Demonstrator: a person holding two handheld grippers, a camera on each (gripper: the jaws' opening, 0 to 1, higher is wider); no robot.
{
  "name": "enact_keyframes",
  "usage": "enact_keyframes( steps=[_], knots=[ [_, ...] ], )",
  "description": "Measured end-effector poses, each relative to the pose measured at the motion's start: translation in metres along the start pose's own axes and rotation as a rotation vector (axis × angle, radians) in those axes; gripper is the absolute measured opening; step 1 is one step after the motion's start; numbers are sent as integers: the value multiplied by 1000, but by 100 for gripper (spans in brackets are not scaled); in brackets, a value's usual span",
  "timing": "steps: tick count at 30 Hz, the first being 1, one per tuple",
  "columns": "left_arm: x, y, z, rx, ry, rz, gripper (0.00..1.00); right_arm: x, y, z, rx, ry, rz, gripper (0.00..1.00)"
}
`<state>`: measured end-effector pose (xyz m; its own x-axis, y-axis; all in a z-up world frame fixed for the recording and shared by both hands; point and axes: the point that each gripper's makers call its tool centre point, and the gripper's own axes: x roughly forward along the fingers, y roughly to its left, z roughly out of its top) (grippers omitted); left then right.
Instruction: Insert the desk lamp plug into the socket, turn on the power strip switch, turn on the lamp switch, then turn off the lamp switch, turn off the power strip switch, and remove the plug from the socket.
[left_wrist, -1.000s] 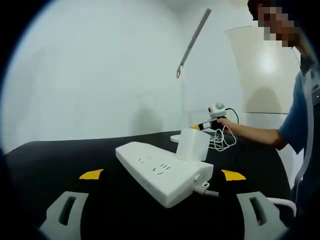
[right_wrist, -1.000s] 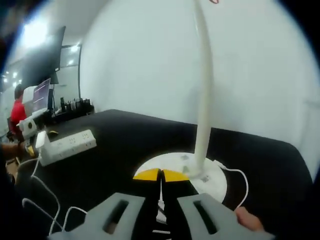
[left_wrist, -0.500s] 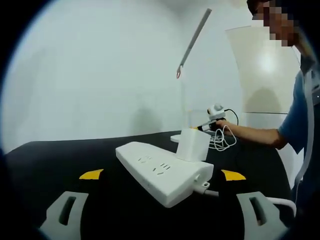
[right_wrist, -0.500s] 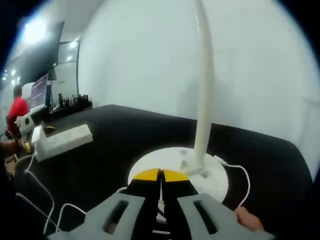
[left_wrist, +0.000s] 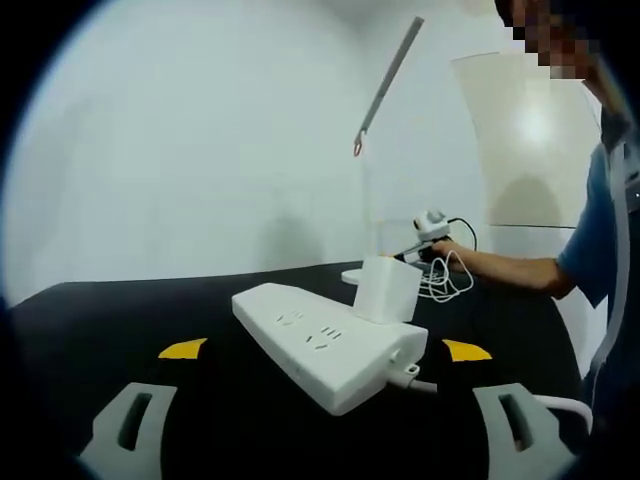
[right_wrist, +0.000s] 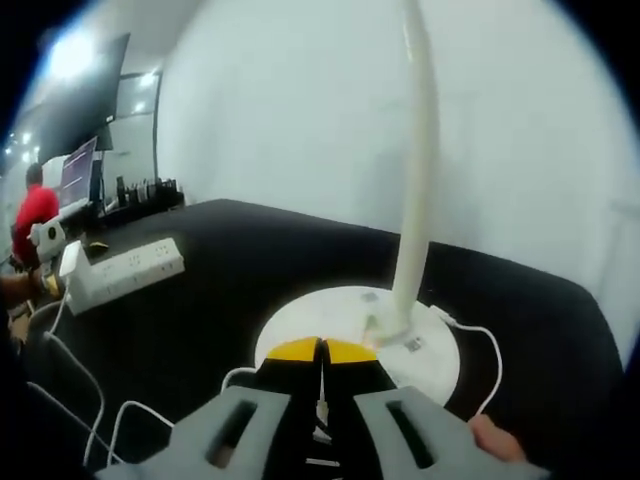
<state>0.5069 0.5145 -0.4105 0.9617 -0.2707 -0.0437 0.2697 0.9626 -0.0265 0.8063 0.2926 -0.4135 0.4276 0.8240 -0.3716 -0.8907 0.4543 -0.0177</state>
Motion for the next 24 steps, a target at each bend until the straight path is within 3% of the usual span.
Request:
enact_keyframes(
  steps=[19, 24],
  knots=[
    [1, 1, -2, -4, 9, 1, 89, -3, 4, -1, -30, 15, -14, 3],
    [1, 1, -3, -6, 11, 3, 89, -9, 3, 9, -17, -64, -25, 3]
  ],
)
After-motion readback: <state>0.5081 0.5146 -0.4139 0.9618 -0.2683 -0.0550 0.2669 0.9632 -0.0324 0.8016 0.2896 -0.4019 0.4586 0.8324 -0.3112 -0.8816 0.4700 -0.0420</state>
